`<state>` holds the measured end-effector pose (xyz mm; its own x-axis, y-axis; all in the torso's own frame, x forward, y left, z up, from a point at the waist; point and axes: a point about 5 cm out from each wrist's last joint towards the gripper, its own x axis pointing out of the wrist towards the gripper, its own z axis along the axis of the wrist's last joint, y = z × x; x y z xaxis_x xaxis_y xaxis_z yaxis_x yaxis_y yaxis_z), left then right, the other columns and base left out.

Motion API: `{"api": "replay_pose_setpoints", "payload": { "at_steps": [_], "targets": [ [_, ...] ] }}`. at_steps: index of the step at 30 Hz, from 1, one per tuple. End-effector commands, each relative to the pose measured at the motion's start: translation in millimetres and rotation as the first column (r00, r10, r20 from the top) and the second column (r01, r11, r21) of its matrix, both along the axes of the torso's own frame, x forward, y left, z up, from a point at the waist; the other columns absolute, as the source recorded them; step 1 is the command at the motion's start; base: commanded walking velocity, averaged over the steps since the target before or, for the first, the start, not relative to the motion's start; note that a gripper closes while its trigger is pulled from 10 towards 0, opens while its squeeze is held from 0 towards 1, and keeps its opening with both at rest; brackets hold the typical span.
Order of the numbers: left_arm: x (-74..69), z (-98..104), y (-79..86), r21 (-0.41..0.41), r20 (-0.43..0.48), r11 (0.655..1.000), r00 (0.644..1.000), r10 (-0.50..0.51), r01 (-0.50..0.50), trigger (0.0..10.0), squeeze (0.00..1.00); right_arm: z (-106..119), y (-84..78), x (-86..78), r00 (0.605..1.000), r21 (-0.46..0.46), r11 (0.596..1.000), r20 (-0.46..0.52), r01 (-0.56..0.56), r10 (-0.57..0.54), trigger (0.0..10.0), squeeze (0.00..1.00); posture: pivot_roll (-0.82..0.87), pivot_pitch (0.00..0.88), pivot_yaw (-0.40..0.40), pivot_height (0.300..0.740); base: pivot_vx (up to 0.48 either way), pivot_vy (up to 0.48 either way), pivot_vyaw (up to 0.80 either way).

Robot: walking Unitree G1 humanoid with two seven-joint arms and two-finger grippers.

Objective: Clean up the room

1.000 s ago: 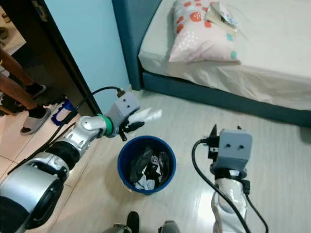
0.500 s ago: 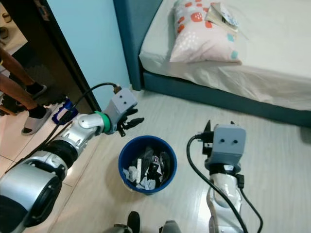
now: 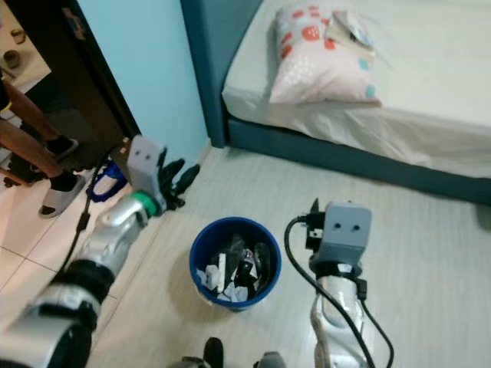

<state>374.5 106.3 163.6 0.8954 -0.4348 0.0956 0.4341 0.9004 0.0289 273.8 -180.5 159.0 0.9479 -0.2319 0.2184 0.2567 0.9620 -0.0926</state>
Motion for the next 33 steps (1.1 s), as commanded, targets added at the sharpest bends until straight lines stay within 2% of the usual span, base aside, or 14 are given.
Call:
{"api": "replay_pose_setpoints", "payload": {
  "at_steps": [1,6,10,15,22,26,31,33],
  "targets": [
    [-0.4,4,8.5,0.036,0.023,0.999,0.999,0.032,-0.033,10.0,0.0,-5,3.1,3.5,1.0,0.015,1.0,-0.013,-0.024,0.024,10.0,0.0,-0.18,0.116,0.154,0.721,0.0,0.0,-0.63],
    [4.3,11,16.4,0.031,0.047,0.995,0.995,0.092,-0.093,10.0,0.0,-2,4.5,11.9,0.999,0.02,0.999,-0.007,-0.044,0.044,10.0,0.0,-0.16,0.106,0.133,0.721,0.0,0.0,-0.7],
    [1.6,17,17.4,0.014,0.04,0.993,0.992,0.119,-0.119,10.0,0.0,1,4.6,17.2,0.998,0.014,0.998,0.006,-0.055,0.055,10.0,0.0,-0.16,0.105,0.128,0.721,0.0,0.0,-0.8],
    [-4.0,17,16.6,0.011,-0.004,0.99,0.99,0.138,-0.138,10.0,0.0,2,3.7,17.7,0.998,0.011,0.998,0.013,-0.057,0.057,10.0,0.0,-0.16,0.106,0.127,0.721,0.0,0.0,-0.8],
    [-4.3,18,13.4,0.027,0.014,0.989,0.989,0.144,-0.144,10.0,0.0,1,2.6,16.0,0.998,-0.001,0.998,0.01,-0.056,0.056,10.0,0.0,-0.17,0.115,0.127,0.721,0.0,0.0,-0.8],
    [-4.1,19,11.9,0.024,0.017,0.987,0.987,0.159,-0.159,10.0,0.0,1,2.9,16.3,0.998,-0.037,0.998,0.011,-0.058,0.059,10.0,0.0,-0.17,0.118,0.126,0.721,0.0,0.0,0.0],
    [-4.7,21,13.4,0.03,0.023,0.982,0.982,0.186,-0.186,10.0,0.0,1,3.6,16.3,0.998,-0.033,0.997,0.012,-0.064,0.064,10.0,0.0,-0.17,0.119,0.123,0.721,0.0,0.0,0.0],
    [-4.5,22,17.4,0.029,0.013,0.974,0.974,0.226,-0.227,10.0,0.0,1,3.8,16.5,0.998,-0.032,0.997,0.013,-0.067,0.068,10.0,0.0,-0.17,0.119,0.121,0.721,0.0,0.0,0.0]
  ]
}}
